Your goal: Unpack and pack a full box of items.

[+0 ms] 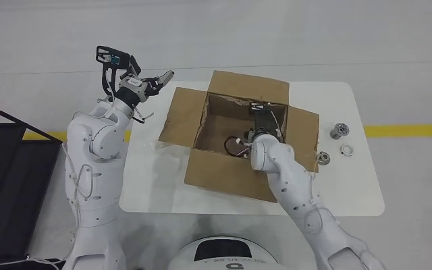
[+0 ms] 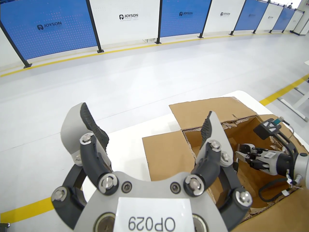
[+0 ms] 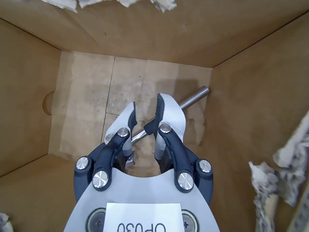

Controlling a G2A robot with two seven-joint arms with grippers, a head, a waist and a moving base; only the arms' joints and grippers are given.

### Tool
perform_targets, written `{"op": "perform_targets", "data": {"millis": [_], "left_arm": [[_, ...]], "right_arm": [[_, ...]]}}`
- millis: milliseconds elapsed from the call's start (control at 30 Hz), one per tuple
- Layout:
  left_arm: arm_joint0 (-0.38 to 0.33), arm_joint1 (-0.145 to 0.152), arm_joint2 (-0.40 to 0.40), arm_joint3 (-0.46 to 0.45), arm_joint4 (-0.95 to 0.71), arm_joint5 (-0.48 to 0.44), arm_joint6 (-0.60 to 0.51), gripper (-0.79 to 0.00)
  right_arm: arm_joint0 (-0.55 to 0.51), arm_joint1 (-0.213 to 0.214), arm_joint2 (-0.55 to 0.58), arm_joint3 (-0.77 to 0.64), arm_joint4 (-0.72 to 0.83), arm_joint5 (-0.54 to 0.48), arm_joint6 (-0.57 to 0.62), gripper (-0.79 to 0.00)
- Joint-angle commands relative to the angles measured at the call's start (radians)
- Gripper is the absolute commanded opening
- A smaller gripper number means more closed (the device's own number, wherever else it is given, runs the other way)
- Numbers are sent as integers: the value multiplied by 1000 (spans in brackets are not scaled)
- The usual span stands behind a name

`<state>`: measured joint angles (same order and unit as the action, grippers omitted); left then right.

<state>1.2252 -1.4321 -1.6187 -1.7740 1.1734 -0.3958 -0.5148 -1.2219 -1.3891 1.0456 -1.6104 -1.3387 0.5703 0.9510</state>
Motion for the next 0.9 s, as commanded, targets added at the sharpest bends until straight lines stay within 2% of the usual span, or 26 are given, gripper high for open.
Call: {"op": "perform_targets", "data": {"millis": [0,133,433,500,667,767,800,867], "left_arm": [[0,0,-1,0,-1,0,0,0],[0,0,-1,0,-1,0,0,0],[0,0,-1,0,-1,0,0,0],[0,0,-1,0,-1,0,0,0],[0,0,-1,0,-1,0,0,0],[0,0,-1,0,-1,0,0,0],[0,0,-1,0,-1,0,0,0],[0,0,-1,0,-1,0,0,0]], "right_arm": [[8,-2,-8,-20,-22,6,51,0],[22,-3,-19,-49,-48,-32,147,0],[22,-3,-19,-49,-48,-32,147,0],[17,-5,-1,-47,11,-48,134,0],[50,-19,105,-10,291,36,213,0],[83,-25,125,61,311,96,203,0],[95,-27,121,96,312,102,197,-80],[121,-34,104,151,301,118,181,-123]]}}
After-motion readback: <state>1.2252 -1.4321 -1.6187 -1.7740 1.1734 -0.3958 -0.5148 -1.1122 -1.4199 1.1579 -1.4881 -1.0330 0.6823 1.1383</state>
